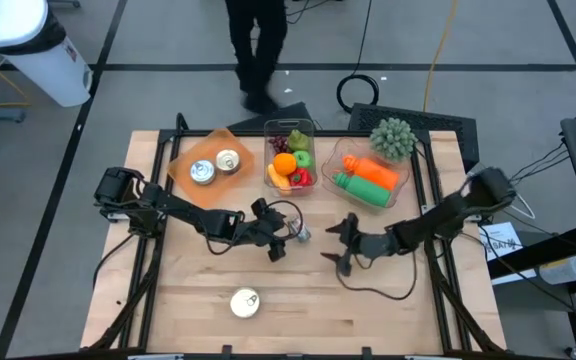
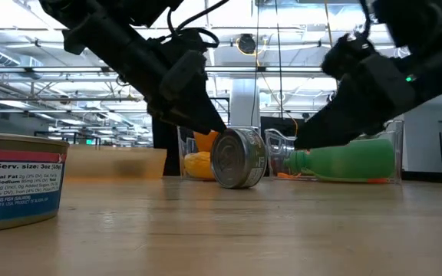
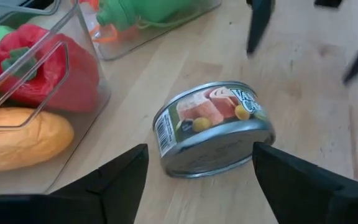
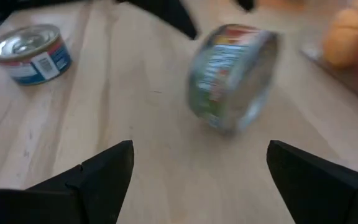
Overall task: Pick & Place Food Item
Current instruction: Put the green tuna can into the orange bin
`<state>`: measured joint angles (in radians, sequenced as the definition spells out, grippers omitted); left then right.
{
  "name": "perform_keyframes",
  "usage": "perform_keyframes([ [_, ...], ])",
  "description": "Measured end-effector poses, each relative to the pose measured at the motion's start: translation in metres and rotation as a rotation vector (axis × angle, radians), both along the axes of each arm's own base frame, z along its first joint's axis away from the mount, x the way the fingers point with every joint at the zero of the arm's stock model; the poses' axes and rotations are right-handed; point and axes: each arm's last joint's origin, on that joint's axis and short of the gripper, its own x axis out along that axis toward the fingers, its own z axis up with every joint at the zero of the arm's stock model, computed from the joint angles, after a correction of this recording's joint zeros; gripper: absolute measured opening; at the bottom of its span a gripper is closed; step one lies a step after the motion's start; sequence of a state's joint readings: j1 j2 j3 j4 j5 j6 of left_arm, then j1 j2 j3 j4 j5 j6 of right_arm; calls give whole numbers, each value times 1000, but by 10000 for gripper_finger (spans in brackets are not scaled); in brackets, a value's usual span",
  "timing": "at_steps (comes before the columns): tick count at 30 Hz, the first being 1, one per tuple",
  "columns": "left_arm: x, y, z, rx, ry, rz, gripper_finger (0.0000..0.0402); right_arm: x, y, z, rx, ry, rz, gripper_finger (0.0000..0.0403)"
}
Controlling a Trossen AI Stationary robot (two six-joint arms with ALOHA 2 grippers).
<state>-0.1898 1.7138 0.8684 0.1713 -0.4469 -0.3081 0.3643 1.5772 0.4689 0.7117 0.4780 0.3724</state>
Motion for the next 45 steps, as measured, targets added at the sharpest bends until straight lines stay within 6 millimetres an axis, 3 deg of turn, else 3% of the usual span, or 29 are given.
perform_keyframes([
  [6,0,0,0,0,0,1,290,44,10,-8,-105,22,41,348],
  [11,1,0,2,-17,-24,9,290,68,9,-13,-189,7,-190,348],
  [20,1,-1,1,-44,-27,27,281,75,3,-22,-201,24,-300,341],
  [31,1,-1,2,-50,-43,30,275,81,-9,-20,-45,-22,-294,267],
  [45,2,-1,3,-60,-53,35,276,85,-24,-19,-35,-30,-323,268],
])
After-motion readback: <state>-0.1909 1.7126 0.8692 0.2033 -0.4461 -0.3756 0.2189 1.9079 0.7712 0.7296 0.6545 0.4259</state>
